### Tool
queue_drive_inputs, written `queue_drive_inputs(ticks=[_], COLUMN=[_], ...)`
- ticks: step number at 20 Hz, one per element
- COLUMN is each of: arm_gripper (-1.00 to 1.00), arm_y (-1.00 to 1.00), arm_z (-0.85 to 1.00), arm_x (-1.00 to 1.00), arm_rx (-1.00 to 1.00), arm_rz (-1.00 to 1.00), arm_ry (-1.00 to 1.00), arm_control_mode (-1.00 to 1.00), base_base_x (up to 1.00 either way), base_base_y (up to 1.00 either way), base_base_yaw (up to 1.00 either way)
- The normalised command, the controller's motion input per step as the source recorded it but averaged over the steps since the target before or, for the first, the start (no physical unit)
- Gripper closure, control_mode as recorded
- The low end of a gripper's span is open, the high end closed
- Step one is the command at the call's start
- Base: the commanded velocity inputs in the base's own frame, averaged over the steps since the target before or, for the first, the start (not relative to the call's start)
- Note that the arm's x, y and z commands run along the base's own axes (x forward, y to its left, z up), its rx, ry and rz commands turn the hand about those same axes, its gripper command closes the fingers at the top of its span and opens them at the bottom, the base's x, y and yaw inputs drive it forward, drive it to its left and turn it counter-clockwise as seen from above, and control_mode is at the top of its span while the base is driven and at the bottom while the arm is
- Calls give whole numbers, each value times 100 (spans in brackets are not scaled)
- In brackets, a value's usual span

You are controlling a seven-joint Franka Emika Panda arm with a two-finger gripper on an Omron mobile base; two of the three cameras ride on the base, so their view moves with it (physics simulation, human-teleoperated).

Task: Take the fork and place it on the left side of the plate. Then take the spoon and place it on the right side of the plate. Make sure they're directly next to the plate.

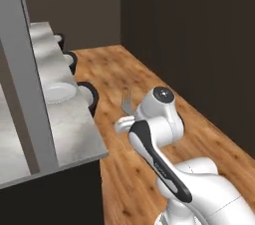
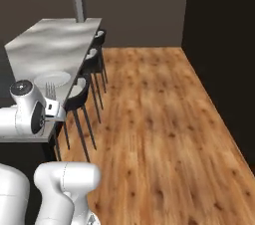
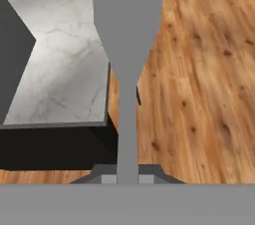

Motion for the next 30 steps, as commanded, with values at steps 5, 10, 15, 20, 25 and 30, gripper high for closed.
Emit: queue_drive_inputs(ticks=[5, 10, 15, 20, 25, 30], arm_gripper=[100, 100, 100, 100, 100, 100], arm_y=[0, 0, 0, 0, 0, 0], arm_z=[0, 0, 0, 0, 0, 0], arm_x=[0, 0, 0, 0, 0, 0], arm_rx=[0, 0, 0, 0, 0, 0], arm_rz=[0, 0, 0, 0, 0, 0], arm_ry=[0, 0, 0, 0, 0, 0], arm_control_mode=[100, 100, 100, 100, 100, 100], base_base_x=[70, 68, 61, 43, 38, 35], base_base_y=[-37, -38, -48, -68, -72, -56], base_base_yaw=[46, 46, 42, 36, 35, 41])
